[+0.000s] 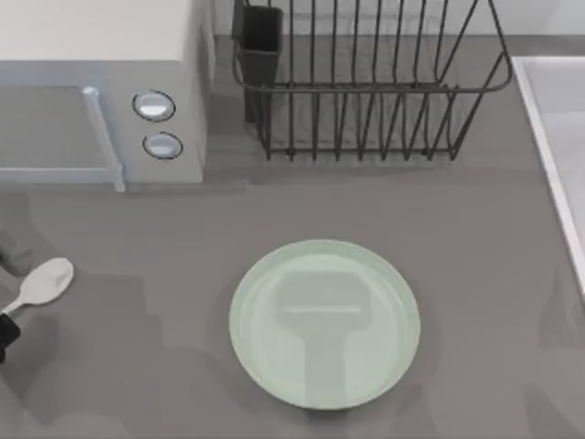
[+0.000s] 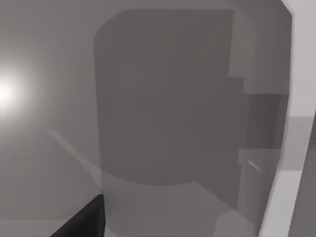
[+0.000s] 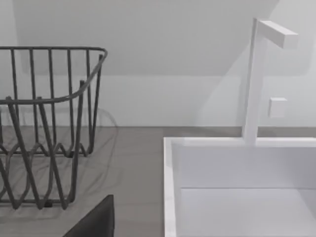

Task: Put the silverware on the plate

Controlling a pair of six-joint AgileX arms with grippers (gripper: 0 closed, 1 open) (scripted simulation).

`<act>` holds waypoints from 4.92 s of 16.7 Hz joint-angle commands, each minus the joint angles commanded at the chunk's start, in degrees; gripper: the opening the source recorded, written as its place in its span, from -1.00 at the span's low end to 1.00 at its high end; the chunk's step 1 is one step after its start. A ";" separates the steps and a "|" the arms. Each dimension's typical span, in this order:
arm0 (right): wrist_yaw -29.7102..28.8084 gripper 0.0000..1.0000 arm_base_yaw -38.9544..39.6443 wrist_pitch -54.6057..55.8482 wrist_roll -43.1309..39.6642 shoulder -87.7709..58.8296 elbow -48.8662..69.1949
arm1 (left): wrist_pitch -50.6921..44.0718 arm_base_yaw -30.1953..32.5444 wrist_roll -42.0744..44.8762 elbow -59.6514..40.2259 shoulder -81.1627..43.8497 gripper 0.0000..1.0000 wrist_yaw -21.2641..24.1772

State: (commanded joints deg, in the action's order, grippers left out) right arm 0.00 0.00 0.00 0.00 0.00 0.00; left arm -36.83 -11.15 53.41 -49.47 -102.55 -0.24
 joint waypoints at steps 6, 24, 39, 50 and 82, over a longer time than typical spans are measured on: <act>0.00 1.00 0.00 0.00 0.00 0.00 0.00 | 1.36 -0.05 0.06 0.85 -0.78 0.85 0.00; 0.00 1.00 0.00 0.00 0.00 0.00 0.00 | 1.36 -0.05 0.06 0.85 -0.78 -1.00 0.00; 0.00 1.00 0.00 0.00 0.00 0.00 0.00 | -26.65 0.20 -1.20 -15.28 11.95 -1.00 1.28; 0.00 1.00 0.00 0.00 0.00 0.00 0.00 | -30.12 2.43 -12.60 -18.86 8.19 -1.00 -0.55; 0.00 1.00 0.00 0.00 0.00 0.00 0.00 | -30.61 58.91 -189.71 -49.02 -19.66 -1.00 -0.85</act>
State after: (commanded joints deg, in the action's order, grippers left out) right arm 0.00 0.00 0.00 0.00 0.00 0.00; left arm -67.45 47.76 -136.30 -98.49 -122.20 -1.09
